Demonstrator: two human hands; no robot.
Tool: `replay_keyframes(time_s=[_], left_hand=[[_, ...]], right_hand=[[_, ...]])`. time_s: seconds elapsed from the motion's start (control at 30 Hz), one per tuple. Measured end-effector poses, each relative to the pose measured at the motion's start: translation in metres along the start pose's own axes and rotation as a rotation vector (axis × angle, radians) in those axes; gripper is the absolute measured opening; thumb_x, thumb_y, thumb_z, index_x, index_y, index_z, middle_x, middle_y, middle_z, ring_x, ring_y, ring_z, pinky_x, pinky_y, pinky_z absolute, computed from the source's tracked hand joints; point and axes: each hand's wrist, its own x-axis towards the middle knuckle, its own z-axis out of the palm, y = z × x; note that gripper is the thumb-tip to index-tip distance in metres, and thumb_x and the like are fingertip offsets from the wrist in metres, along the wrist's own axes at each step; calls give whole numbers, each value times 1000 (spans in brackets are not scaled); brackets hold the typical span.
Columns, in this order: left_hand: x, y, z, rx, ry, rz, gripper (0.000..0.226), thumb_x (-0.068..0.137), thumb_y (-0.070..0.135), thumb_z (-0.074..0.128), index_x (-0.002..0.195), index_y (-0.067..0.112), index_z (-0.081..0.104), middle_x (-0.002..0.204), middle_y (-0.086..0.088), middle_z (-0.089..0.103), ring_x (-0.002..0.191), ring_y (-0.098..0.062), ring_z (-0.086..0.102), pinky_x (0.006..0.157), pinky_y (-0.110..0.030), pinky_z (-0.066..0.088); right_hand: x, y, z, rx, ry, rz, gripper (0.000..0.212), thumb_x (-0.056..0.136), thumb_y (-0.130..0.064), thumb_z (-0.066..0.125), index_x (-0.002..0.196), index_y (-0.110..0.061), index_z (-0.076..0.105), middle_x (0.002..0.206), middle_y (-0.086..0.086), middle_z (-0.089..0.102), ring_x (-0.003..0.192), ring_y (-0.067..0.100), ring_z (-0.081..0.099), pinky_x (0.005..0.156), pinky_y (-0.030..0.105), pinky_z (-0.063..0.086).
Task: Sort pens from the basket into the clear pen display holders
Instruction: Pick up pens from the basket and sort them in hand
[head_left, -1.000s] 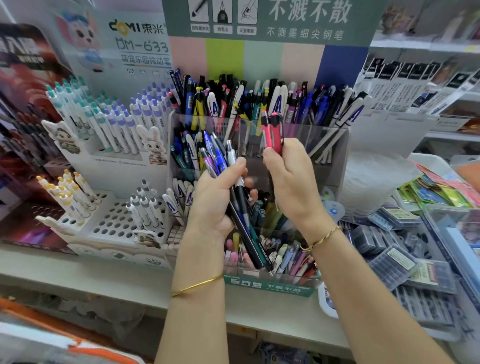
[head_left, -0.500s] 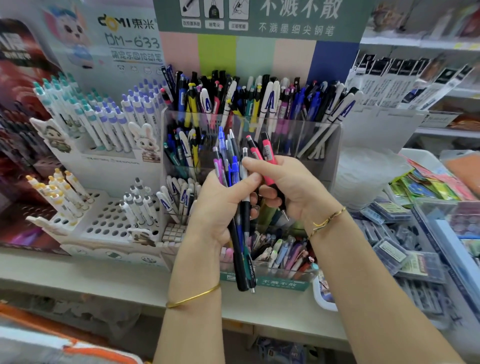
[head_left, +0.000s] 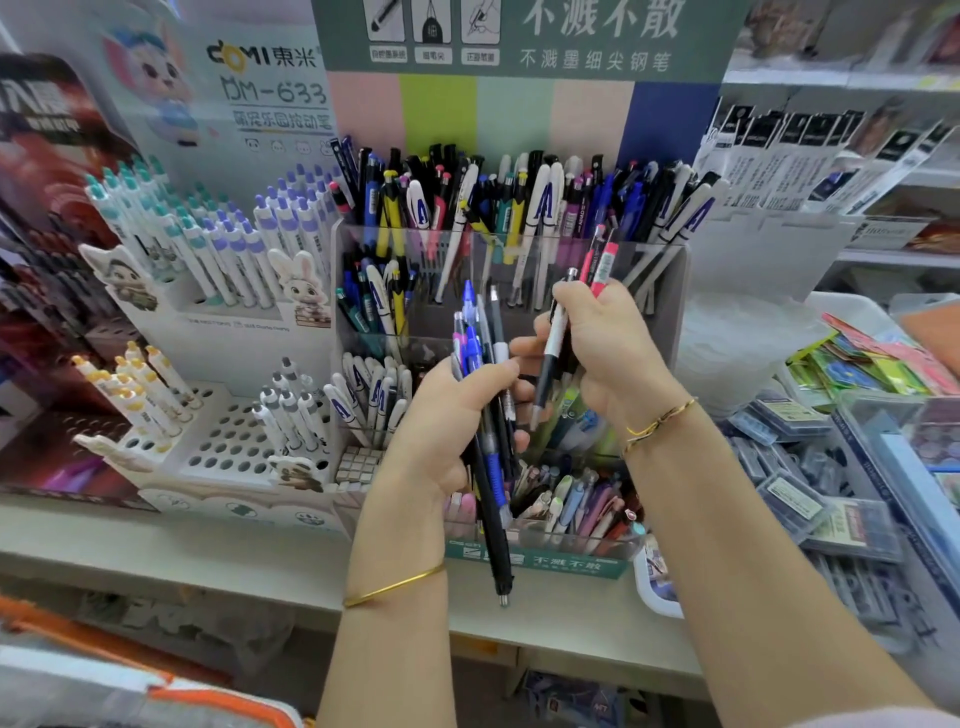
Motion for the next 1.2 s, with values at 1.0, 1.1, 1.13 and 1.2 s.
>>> replay_keyframes(time_s=[1.0,1.1,1.13,1.2], left_hand=[[8,11,-20,35,320,127,22,86,-4,62,94,9,48,80,-13,66,58,-14,68,40,-21,46],[10,9,-24,159,373,156,22,85,-4,63,99,6,49,82,-14,65,54,-12,67,41,-22,47],[11,9,-26,188,381,163,23,84,-5,63,100,5,50,81,-14,64,52,-12,66,41,-22,47],[10,10,-28,207,350,155,22,83,-6,62,98,5,51,79,-14,63,51,-14,65,42,-23,47]], right_hand=[[-11,10,-16,-655,264,-405,40,88,-38,66,64,-16,43,61,-2,43,51,14,37,50,24,32],[-13,1,-20,-961,349,-460,36,90,-45,59,77,-14,45,80,3,49,61,16,39,58,28,30],[-14,-3,-20,-1050,339,-473,35,90,-45,59,79,-16,43,83,2,48,61,14,39,60,27,30],[-17,-12,-15,-1201,151,-526,38,88,-45,61,70,-21,38,77,-3,46,59,5,38,57,24,30]])
